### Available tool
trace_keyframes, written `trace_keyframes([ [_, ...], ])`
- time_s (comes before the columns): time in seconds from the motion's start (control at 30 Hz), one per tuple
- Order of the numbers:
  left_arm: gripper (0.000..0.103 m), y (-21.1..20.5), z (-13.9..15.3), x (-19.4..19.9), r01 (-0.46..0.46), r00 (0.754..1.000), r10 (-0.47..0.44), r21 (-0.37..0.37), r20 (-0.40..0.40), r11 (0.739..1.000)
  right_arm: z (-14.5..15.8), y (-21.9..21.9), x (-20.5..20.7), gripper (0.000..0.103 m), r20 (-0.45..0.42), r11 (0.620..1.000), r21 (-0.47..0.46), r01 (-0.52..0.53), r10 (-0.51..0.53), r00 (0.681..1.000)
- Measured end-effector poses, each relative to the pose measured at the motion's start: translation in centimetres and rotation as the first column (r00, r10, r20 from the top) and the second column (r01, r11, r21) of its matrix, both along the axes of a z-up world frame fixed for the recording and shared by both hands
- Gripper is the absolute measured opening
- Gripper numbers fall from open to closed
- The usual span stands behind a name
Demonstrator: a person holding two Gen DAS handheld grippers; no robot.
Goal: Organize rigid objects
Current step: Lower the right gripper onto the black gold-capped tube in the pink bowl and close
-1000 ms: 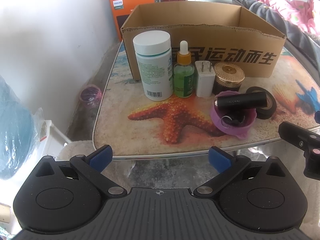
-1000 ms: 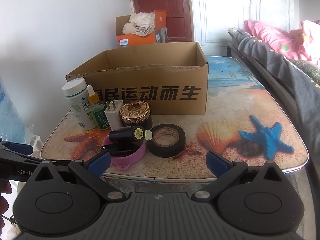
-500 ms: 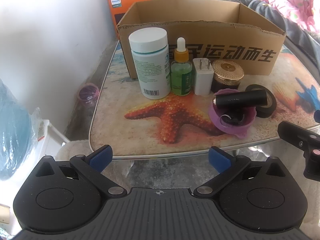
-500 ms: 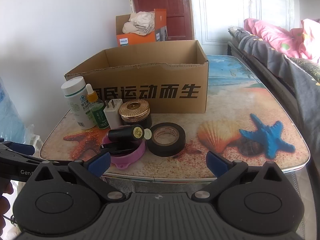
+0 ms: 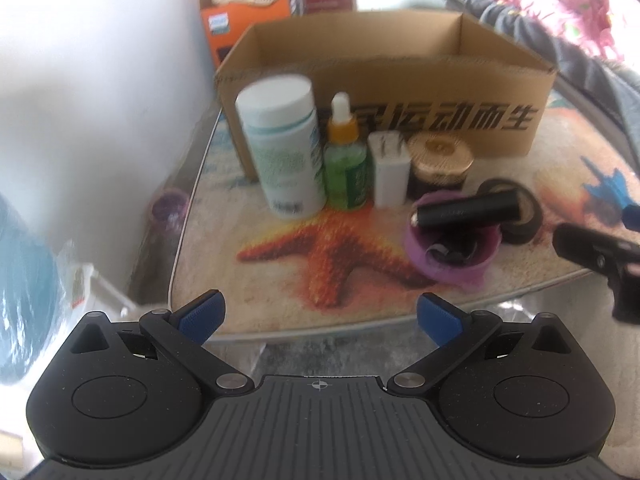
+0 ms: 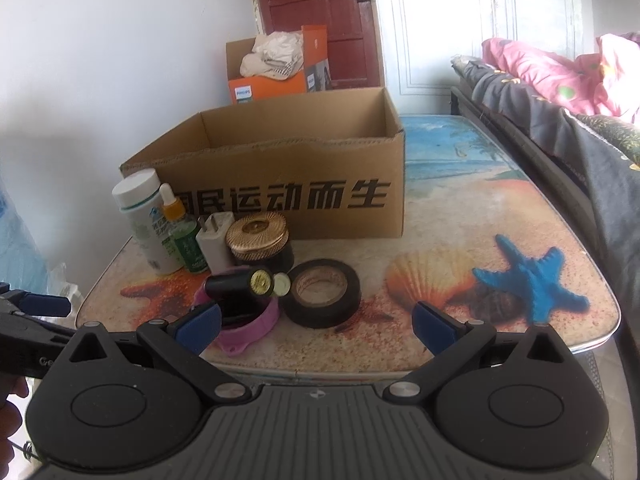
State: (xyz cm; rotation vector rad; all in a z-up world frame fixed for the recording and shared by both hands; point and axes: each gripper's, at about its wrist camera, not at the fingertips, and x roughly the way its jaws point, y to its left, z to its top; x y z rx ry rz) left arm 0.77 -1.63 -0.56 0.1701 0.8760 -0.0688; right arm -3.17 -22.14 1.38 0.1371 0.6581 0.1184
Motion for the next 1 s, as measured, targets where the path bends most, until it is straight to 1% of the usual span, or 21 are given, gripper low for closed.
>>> trace_keyframes([
  [0.13,0.103,-0.8,0.3,-0.1,0.083,0.996,-0.081,-0.027,0.042,0.996,0.5,-1.3,0.3,0.103,0.041,0.999,0.031,0.013,-0.014,0.999],
  [0.23,0.102,-1.7,0.3,-0.1,0.142,0.988,-0.138,-0.050,0.068,0.989,0.6,-2.1,0.7,0.102,0.052,0.996,0.092,-0.005,0.000,0.999],
  [0.3,0.100,-2.1,0.4,-0.1,0.172,0.982,-0.167,-0.061,0.084,0.983,0.5,-2.6,1.0,0.095,0.047,0.987,0.159,-0.028,0.021,0.999],
  [0.33,0.098,-2.4,0.3,0.1,0.185,0.980,-0.179,-0.064,0.092,0.981,0.4,-2.7,1.2,0.094,0.041,0.979,0.198,-0.042,0.034,0.999],
  [0.37,0.097,-2.6,0.3,0.2,0.198,0.977,-0.191,-0.064,0.100,0.978,0.2,-2.8,1.5,0.090,0.033,0.970,0.235,-0.055,0.048,0.998],
  [0.4,0.094,-2.8,0.3,0.2,0.210,0.973,-0.203,-0.060,0.109,0.976,0.0,-2.9,1.9,0.083,0.023,0.960,0.272,-0.069,0.065,0.998],
  [0.47,0.086,-3.3,0.2,0.5,0.232,0.967,-0.226,-0.043,0.121,0.972,-0.5,-2.7,2.6,0.074,-0.003,0.937,0.337,-0.091,0.098,0.995],
  [0.5,0.079,-3.5,0.1,0.7,0.243,0.964,-0.237,-0.035,0.124,0.969,-0.8,-2.6,2.9,0.071,-0.015,0.923,0.371,-0.099,0.113,0.993],
  [0.57,0.075,-3.7,-0.2,1.1,0.260,0.959,-0.255,-0.028,0.121,0.965,-1.5,-2.3,3.5,0.067,-0.035,0.900,0.421,-0.111,0.138,0.990],
  [0.63,0.064,-3.9,-0.5,1.5,0.276,0.955,-0.271,-0.028,0.117,0.961,-2.1,-2.0,3.9,0.064,-0.046,0.891,0.440,-0.114,0.149,0.988],
  [0.73,0.059,-4.2,-1.0,2.3,0.291,0.953,-0.286,-0.035,0.101,0.956,-2.7,-1.7,4.4,0.058,-0.053,0.886,0.451,-0.112,0.151,0.987],
  [0.8,0.056,-4.3,-1.1,2.6,0.304,0.949,-0.298,-0.043,0.097,0.952,-3.1,-1.8,4.8,0.051,-0.059,0.881,0.460,-0.109,0.153,0.986],
  [0.93,0.054,-4.6,-1.3,3.0,0.327,0.942,-0.321,-0.048,0.098,0.944,-3.6,-2.0,5.5,0.045,-0.070,0.875,0.473,-0.100,0.150,0.986],
  [1.0,0.053,-4.7,-1.4,3.1,0.335,0.939,-0.329,-0.052,0.097,0.941,-3.7,-2.1,5.7,0.039,-0.070,0.870,0.483,-0.098,0.150,0.986],
])
